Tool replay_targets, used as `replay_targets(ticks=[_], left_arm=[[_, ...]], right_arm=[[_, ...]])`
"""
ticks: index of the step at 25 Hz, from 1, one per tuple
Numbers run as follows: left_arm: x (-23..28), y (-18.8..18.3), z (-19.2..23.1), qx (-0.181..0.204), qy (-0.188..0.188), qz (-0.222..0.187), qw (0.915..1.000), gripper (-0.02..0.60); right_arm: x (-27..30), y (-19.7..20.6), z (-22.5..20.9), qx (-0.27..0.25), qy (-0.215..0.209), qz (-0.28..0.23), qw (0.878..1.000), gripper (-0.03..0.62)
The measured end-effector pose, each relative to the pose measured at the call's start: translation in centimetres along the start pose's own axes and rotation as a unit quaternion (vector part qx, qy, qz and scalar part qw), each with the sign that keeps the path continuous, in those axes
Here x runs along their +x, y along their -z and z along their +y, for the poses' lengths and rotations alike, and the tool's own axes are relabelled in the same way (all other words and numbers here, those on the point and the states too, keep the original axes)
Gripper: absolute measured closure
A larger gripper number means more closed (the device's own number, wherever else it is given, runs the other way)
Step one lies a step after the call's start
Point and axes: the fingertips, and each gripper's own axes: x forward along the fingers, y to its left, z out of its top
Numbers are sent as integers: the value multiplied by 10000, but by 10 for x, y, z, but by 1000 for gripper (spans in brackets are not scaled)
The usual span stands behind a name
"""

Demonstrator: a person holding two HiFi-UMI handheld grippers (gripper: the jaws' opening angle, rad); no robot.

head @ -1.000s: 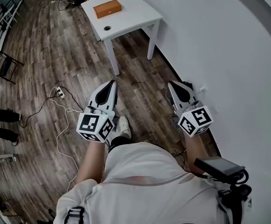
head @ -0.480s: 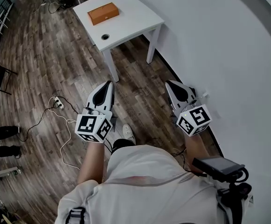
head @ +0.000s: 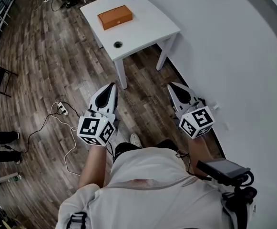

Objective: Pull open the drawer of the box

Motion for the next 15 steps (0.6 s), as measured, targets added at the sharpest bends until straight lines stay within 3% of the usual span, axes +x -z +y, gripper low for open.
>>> replay_targets(ticks=[6, 15], left_arm=[[10, -2, 18, -67, -35, -39, 10000, 572], [65, -2, 40, -133, -445, -89, 9989, 572]], right_arm=[[29, -7, -5, -63, -128, 72, 9999, 591], [81, -11, -52, -124, -570, 32, 9983, 591]])
